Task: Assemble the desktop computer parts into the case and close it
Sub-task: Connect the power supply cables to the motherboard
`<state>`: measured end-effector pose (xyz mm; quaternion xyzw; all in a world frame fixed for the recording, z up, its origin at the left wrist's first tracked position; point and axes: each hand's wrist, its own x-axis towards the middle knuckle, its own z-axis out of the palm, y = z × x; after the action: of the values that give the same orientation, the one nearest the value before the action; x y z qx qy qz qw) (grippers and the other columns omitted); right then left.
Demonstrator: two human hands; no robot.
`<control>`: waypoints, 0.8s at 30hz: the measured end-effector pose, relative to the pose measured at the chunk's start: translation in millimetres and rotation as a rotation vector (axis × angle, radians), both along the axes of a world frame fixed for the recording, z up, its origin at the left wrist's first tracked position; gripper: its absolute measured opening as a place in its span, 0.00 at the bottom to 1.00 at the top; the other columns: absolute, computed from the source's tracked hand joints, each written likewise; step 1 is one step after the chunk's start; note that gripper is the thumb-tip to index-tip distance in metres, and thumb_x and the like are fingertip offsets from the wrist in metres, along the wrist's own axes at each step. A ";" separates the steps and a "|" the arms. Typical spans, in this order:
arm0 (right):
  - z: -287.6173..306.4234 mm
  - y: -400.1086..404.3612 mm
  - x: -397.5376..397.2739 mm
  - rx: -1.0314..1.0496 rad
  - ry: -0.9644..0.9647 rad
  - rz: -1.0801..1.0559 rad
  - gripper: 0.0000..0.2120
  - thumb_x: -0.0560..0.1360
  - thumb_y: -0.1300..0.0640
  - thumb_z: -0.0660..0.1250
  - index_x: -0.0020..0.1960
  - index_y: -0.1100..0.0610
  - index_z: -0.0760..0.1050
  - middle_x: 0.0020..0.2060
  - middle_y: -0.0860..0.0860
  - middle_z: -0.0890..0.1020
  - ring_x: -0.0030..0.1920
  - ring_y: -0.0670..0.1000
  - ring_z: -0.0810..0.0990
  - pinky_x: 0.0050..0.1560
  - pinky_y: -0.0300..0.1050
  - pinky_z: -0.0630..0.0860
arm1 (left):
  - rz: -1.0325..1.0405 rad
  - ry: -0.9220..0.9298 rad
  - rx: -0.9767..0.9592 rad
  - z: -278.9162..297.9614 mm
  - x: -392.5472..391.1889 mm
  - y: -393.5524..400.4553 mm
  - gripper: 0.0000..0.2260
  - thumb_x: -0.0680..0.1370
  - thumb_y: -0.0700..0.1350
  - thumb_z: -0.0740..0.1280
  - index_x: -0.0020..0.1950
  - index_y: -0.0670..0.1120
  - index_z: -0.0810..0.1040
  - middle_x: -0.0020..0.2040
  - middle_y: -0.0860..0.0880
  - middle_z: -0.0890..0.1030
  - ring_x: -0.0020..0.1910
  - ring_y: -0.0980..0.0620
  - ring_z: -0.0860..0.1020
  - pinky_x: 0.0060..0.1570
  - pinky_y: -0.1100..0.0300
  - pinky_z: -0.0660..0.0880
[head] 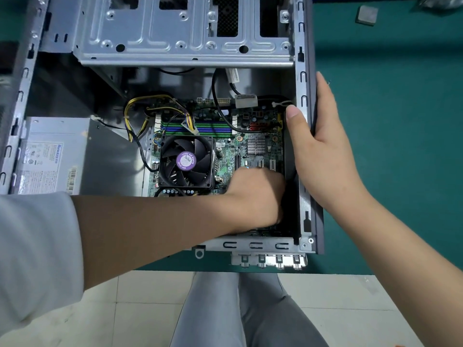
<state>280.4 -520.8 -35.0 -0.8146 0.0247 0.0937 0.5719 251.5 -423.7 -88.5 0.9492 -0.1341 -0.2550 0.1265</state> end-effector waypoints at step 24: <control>1.1 1.9 0.0 -0.042 -0.005 -0.008 0.27 0.82 0.55 0.57 0.78 0.53 0.52 0.73 0.43 0.64 0.70 0.37 0.63 0.70 0.31 0.58 | 0.178 0.341 -0.135 -2.1 22.3 1.4 0.10 0.73 0.50 0.66 0.51 0.46 0.77 0.44 0.48 0.79 0.45 0.46 0.79 0.45 0.56 0.79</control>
<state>280.4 -518.9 -33.8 -0.8267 0.0282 0.0888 0.5549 273.8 -422.3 -90.6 0.8898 -0.0431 -0.3903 0.2326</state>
